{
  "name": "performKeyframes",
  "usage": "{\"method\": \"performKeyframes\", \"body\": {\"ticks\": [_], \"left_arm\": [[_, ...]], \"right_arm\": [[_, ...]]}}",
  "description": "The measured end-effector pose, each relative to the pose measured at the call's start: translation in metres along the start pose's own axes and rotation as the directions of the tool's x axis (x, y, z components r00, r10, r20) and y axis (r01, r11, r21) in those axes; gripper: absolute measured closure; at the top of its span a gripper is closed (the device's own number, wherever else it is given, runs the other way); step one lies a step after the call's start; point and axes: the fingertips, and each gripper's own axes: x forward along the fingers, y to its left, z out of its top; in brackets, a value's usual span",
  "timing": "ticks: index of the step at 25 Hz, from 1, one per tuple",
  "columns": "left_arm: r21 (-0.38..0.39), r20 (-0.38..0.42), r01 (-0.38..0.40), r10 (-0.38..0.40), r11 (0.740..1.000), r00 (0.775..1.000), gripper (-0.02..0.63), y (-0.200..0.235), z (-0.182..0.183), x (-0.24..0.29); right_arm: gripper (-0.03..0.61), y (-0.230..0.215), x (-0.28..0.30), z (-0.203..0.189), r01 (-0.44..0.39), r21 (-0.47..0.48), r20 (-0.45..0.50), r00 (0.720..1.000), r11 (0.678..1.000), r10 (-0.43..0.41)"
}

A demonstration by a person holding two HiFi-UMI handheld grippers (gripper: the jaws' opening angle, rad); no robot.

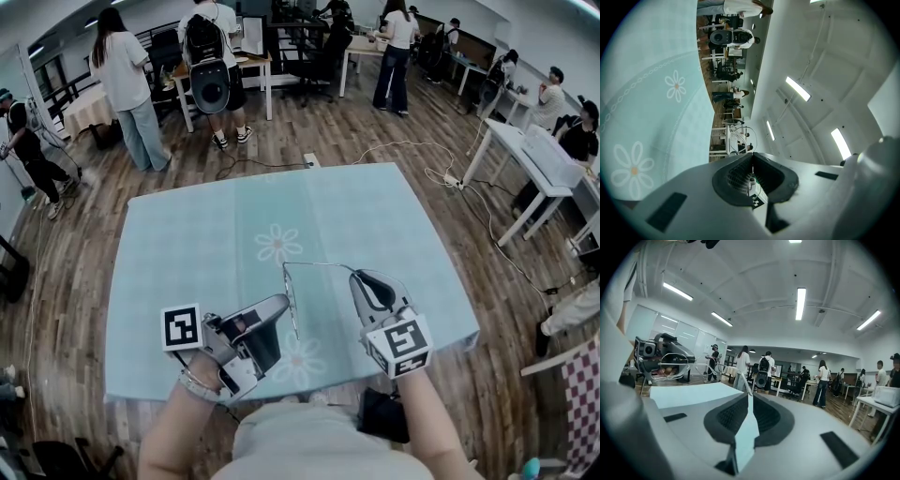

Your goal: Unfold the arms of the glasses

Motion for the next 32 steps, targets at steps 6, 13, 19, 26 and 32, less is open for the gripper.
{"method": "performKeyframes", "body": {"ticks": [6,13,19,26,32], "left_arm": [[-0.005,-0.014,0.019,-0.019,1.000,1.000,0.603,-0.003,-0.006,-0.003],[-0.006,-0.046,0.036,-0.037,0.999,0.998,0.603,-0.006,-0.017,-0.006],[-0.012,-0.025,0.039,-0.039,0.999,0.999,0.603,-0.004,-0.012,-0.009],[-0.014,0.007,0.063,-0.063,0.998,0.998,0.603,-0.008,-0.003,-0.010],[-0.013,0.016,0.064,-0.064,0.998,0.998,0.603,-0.011,0.003,-0.006]], "right_arm": [[0.551,-0.002,0.007,0.002,0.005,-0.011,-0.003,1.000,1.000,-0.005],[0.548,-0.002,0.010,0.007,0.007,-0.024,0.005,1.000,1.000,-0.007],[0.548,-0.001,0.012,0.011,0.001,-0.034,0.015,1.000,0.999,-0.001],[0.502,0.002,0.009,0.005,-0.007,-0.039,-0.006,1.000,0.999,0.007],[0.464,0.000,0.005,0.000,-0.041,0.015,-0.014,0.999,0.999,0.041]]}}
